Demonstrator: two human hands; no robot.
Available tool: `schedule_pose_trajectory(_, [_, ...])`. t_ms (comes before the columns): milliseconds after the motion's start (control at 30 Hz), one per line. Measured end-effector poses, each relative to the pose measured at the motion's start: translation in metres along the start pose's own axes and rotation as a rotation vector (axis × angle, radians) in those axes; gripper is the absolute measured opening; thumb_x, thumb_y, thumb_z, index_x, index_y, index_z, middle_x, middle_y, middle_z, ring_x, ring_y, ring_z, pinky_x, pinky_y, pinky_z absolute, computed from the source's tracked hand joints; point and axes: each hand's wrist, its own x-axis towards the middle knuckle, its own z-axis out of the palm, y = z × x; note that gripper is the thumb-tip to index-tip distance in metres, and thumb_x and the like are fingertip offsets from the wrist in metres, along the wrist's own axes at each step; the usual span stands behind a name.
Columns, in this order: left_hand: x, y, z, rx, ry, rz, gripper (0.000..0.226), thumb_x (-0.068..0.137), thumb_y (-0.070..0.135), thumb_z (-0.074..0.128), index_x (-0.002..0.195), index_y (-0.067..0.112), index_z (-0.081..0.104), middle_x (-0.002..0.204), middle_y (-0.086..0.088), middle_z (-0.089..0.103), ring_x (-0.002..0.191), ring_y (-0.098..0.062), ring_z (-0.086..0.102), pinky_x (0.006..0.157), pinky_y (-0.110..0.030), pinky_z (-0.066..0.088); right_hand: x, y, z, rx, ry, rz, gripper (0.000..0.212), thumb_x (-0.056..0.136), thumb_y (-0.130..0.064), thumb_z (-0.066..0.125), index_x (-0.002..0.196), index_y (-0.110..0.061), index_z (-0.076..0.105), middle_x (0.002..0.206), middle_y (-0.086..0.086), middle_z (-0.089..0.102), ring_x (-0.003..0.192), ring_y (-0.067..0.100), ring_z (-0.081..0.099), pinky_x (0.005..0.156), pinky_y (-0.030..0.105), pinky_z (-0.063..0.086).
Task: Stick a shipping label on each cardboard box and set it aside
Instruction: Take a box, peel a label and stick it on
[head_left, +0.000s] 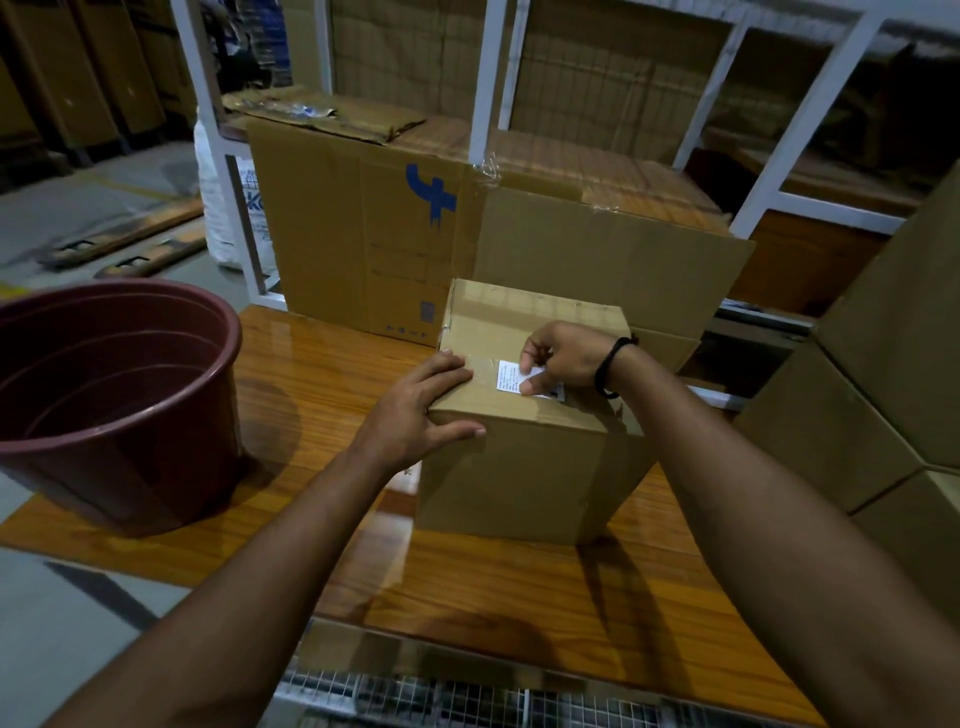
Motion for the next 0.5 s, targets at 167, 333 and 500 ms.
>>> schedule_pose_trajectory(167, [0.0,0.001,0.001,-0.009,0.019,0.019,0.079,0.068,0.054,0.072,0.132,0.008,0.06,0.143,-0.003,0.049,0.133,0.001,0.032,0.108,-0.004,0.019,-0.017,0.018,-0.01,0.098,0.063,-0.017,0.043,0.073,-0.02,0.083,0.11,-0.022,0.062,0.096,-0.004,0.052,0.086,0.011,0.052,0.072,0.021,0.044])
schedule_pose_trajectory(333, [0.0,0.002,0.002,-0.002,0.004,-0.008,0.082,0.068,0.059,0.068,0.135,0.012,0.057,0.146,0.002,0.046,0.136,-0.001,0.031,0.112,-0.021,0.026,-0.023,0.014,-0.008,-0.058,0.06,0.043,0.039,0.07,-0.025,0.085,0.103,-0.021,0.065,0.093,-0.007,0.062,0.08,0.009,0.056,0.069,0.024,0.046])
schedule_pose_trajectory(500, [0.001,0.001,0.002,0.008,0.006,-0.005,0.081,0.068,0.058,0.068,0.134,0.013,0.057,0.145,0.002,0.046,0.136,-0.002,0.031,0.111,-0.025,0.028,-0.019,0.003,-0.012,-0.148,0.003,0.099,0.018,0.073,-0.023,0.082,0.086,-0.014,0.072,0.087,0.001,0.071,0.079,0.013,0.059,0.064,0.026,0.045])
